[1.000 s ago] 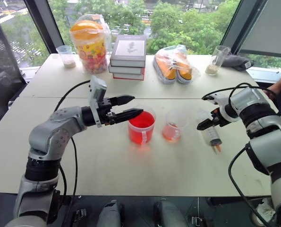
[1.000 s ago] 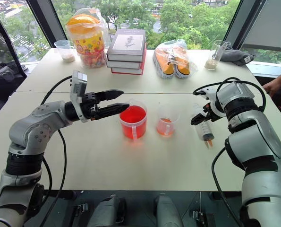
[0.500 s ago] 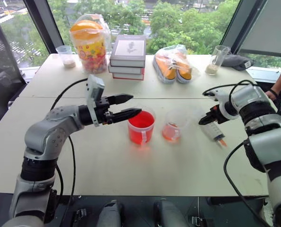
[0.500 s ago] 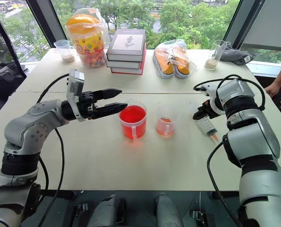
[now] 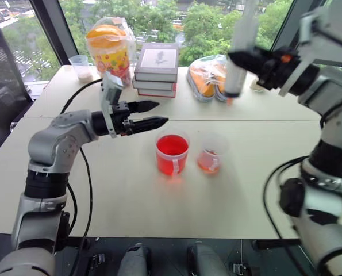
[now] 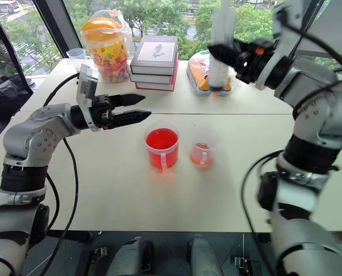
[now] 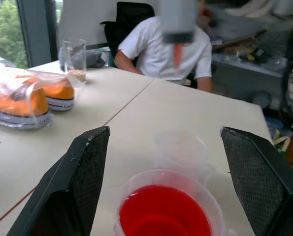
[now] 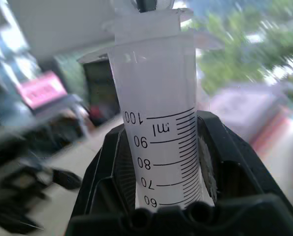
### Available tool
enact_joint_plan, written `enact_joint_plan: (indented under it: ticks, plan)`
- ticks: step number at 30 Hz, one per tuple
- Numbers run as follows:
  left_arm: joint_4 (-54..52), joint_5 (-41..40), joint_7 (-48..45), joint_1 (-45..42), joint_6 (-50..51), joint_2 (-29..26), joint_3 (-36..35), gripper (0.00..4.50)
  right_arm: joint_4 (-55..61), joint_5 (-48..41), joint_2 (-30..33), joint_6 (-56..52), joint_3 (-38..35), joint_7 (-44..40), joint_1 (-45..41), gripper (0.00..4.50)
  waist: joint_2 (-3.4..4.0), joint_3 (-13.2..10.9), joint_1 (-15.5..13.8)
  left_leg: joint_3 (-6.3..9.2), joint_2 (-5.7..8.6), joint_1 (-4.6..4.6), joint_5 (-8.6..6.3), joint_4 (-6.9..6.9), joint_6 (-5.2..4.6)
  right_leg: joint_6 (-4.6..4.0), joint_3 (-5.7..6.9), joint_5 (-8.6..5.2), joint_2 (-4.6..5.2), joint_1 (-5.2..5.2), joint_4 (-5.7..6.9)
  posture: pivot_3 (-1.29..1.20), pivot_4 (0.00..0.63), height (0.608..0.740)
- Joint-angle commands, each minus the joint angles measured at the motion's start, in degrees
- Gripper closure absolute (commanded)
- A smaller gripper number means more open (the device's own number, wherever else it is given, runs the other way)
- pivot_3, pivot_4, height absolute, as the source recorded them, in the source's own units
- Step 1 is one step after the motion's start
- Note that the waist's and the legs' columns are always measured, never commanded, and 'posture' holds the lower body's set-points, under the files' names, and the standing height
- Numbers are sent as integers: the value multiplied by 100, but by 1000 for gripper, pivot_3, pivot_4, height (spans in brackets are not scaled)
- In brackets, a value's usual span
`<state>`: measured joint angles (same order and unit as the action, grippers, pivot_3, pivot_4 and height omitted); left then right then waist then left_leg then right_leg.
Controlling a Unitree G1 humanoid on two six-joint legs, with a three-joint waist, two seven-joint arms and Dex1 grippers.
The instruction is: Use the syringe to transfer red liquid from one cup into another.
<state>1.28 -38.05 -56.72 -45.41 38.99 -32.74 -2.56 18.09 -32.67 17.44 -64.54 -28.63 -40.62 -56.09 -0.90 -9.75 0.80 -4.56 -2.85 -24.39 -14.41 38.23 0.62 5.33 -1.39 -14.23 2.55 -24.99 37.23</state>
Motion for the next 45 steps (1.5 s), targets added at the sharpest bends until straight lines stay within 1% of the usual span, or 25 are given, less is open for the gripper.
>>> enact_joint_plan:
  ticks: [1,4,10,16,19,26,35,45]
  plan:
    - [63,67,-147,-226,-189,-41,-56,801,565,-309,-383,470,381,339,426,3126,0,0,6,-2,1,-1,0,1,0,0,-1,0,2,0,0,0,150,740]
    - [178,163,-216,-245,-265,-107,-93,801,603,-268,-669,1046,865,460,847,3126,1,0,9,-6,4,-2,0,2,0,0,-4,0,6,-1,-1,0,150,740]
    - [135,92,-287,-368,-159,-185,-149,801,199,277,-600,2433,1872,243,1779,3126,0,0,8,-2,3,-4,0,0,0,0,-1,0,4,-1,-6,0,150,740]
    - [-13,-40,-509,-455,100,-366,-133,801,-313,644,-610,3432,2462,143,2439,3126,0,0,23,-1,3,-2,0,1,0,0,-2,0,1,-1,-4,0,150,740]
    - [-187,-209,-594,-486,321,-387,-115,801,-443,780,-584,3742,2650,139,2577,3126,0,0,24,-1,2,-2,0,0,0,0,-2,-1,0,-1,-4,0,150,740]
    - [-304,-336,-843,-554,596,-408,-41,801,-650,927,-517,4112,2896,154,2734,3126,0,0,21,-1,2,-1,0,1,0,0,-3,-1,1,0,-3,0,150,740]
    - [-205,-301,-908,-797,562,-25,96,801,-572,961,-416,4152,3076,150,2830,3126,0,-1,13,0,2,-1,0,2,0,0,-3,-1,0,0,-3,0,150,740]
    - [117,-50,-970,-743,357,384,428,801,-447,918,-337,4061,3152,202,2850,3126,0,-1,16,0,3,0,0,2,0,0,-4,-1,-1,0,-2,0,150,740]
